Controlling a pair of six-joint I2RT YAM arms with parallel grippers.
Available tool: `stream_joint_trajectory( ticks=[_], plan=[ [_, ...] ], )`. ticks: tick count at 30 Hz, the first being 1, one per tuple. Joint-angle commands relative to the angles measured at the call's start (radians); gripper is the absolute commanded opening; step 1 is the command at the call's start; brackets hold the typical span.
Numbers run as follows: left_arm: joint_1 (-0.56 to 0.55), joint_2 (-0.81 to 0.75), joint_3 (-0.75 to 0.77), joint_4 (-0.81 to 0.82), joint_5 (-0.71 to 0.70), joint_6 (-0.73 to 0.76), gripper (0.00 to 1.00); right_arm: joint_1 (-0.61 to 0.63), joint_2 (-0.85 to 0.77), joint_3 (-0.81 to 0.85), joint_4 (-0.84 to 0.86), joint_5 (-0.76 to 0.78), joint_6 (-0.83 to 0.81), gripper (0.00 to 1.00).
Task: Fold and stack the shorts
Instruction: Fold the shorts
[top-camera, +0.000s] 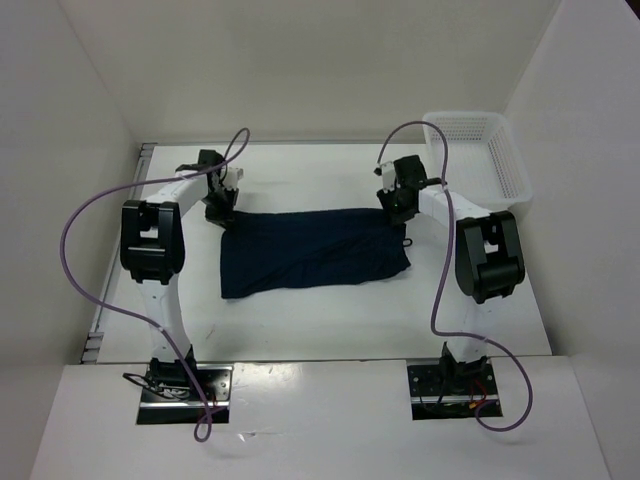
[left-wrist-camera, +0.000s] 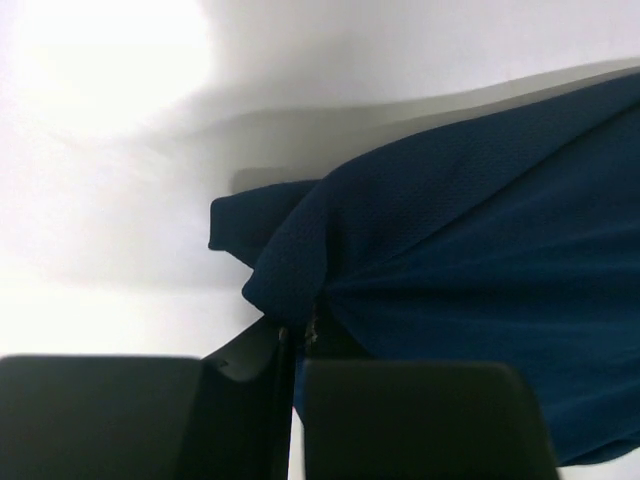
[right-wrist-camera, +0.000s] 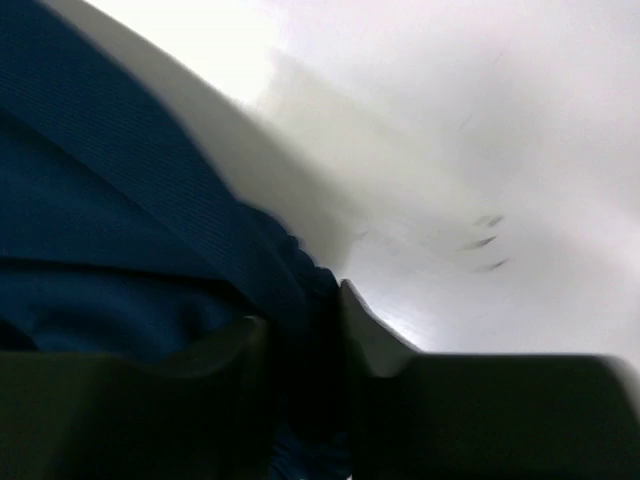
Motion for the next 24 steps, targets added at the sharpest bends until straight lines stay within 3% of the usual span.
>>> stream_joint_trajectory(
  ticks=[1, 2, 3, 4, 7, 10, 15, 19, 24],
  plan=[
    [0.025, 0.038, 0.113, 0.038, -0.053, 0.005, 0.03, -0.007, 0.023, 0.107, 0.069, 0.022, 0.042, 0.36],
    [0.025, 0.052, 0.131, 0.038, -0.053, 0.005, 0.08, -0.007, 0.024, 0.13, 0.079, 0.031, 0.042, 0.5],
    [0.016, 0.052, 0.154, 0.028, -0.053, 0.005, 0.3, -0.007, 0.024, 0.141, 0.079, 0.032, 0.042, 0.6],
    [0.016, 0.052, 0.154, 0.028, -0.053, 0.005, 0.39, -0.007, 0.024, 0.162, 0.089, 0.051, 0.042, 0.74],
    [0.007, 0.03, 0.156, 0.028, -0.053, 0.005, 0.55, -0.007, -0.009, 0.191, 0.08, 0.061, 0.019, 0.79],
    [0.007, -0.051, 0.11, 0.028, -0.062, 0.005, 0.61, -0.007, -0.07, 0.192, 0.053, 0.038, -0.005, 0.81],
    [0.007, -0.253, -0.136, 0.018, -0.114, 0.005, 0.6, 0.086, -0.203, 0.031, -0.047, -0.04, -0.12, 0.55],
    [-0.037, -0.411, -0.324, -0.047, -0.177, 0.005, 0.55, 0.151, -0.275, -0.121, -0.059, -0.05, -0.183, 0.53],
    [-0.056, -0.497, -0.432, -0.1, -0.153, 0.005, 0.53, 0.184, -0.276, -0.14, -0.059, -0.033, -0.251, 0.58]
  ],
)
